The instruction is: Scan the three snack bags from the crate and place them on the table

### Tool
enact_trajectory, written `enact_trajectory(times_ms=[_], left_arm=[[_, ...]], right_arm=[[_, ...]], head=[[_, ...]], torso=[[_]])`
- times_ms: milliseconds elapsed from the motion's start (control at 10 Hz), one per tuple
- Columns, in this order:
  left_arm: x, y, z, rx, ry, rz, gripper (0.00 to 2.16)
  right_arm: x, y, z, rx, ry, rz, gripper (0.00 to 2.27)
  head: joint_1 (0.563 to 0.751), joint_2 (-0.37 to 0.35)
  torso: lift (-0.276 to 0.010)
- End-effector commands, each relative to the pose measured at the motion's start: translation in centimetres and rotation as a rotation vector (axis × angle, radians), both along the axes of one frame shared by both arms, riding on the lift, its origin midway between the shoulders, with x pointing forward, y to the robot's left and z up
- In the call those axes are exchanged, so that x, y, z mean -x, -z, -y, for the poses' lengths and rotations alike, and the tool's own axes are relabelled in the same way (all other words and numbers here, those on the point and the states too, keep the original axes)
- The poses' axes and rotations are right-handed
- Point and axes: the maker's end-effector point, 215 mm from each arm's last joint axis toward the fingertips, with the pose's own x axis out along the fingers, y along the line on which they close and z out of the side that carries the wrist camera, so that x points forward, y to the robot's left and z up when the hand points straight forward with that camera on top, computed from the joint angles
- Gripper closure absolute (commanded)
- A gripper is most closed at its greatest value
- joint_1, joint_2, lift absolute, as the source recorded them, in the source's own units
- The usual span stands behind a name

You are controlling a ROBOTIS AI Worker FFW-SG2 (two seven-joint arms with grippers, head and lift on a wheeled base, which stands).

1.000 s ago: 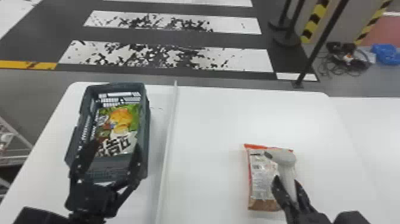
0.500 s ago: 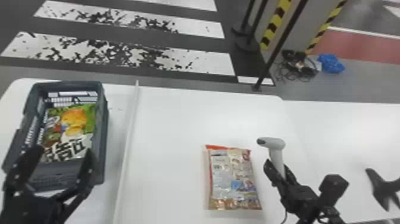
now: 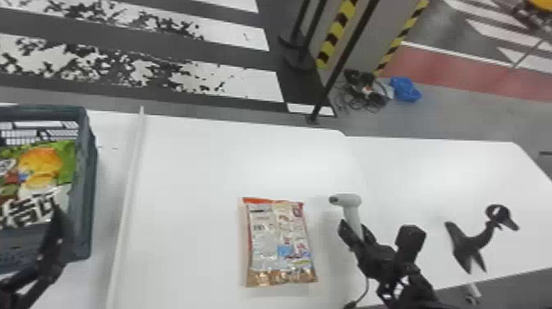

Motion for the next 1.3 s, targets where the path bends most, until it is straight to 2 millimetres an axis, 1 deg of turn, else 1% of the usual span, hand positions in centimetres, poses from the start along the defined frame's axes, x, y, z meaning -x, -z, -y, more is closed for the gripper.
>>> enact_trajectory(times_ms=[0, 200, 300, 400, 600, 700, 800, 900, 1000, 1100, 1200], left_arm=[[-0.1, 0.1, 0.0, -0.001, 0.0, 0.0, 0.07], [-0.2, 0.0, 0.0, -0.001, 0.0, 0.003, 0.07], [-0.2, 0.0, 0.0, -0.001, 0.0, 0.001, 0.07], [-0.2, 0.0, 0.0, -0.002, 0.001, 0.001, 0.07], [-0.2, -0.2, 0.0, 0.0, 0.0, 0.006, 0.07], [-0.2, -0.1, 0.0, -0.002, 0.002, 0.005, 0.07], [-0.2, -0.3, 0.1, -0.002, 0.003, 0.009, 0.07], [-0.2, -0.3, 0.1, -0.004, 0.005, 0.009, 0.07], [-0.2, -0.1, 0.1, -0.005, 0.005, 0.005, 0.07], [-0.2, -0.1, 0.3, -0.003, 0.007, 0.005, 0.07], [-0.1, -0.2, 0.5, -0.005, 0.012, 0.007, 0.07]], right_arm=[[0.2, 1.0, 0.8, 0.02, 0.0, -0.021, 2.21], [0.1, 1.9, 0.8, 0.039, -0.013, -0.046, 2.11], [-0.1, 1.8, 0.6, 0.042, -0.021, -0.047, 1.96], [-0.2, 1.9, 0.3, 0.044, -0.028, -0.047, 1.65], [0.2, 2.0, 0.1, 0.03, -0.029, -0.044, 0.61], [0.3, 1.3, 0.4, 0.036, -0.025, -0.022, 0.03], [0.4, 0.1, 0.5, 0.037, -0.017, 0.009, 0.02], [0.6, -2.3, 0.0, 0.032, -0.019, 0.058, 0.03], [0.9, -4.8, -1.5, 0.024, -0.072, 0.086, 0.04], [1.4, -5.9, -3.4, -0.068, -0.132, 0.061, 0.05], [2.0, -6.2, -5.0, -0.17, -0.175, 0.018, 0.06]], head=[[0.695, -0.35], [0.695, -0.35], [0.695, -0.35], [0.695, -0.35], [0.695, -0.35], [0.695, -0.35], [0.695, -0.35], [0.695, -0.35], [0.695, -0.35], [0.695, -0.35], [0.695, -0.35]], torso=[[-0.037], [-0.037], [-0.037], [-0.037], [-0.037], [-0.037], [-0.037], [-0.037], [-0.037], [-0.037], [-0.037]])
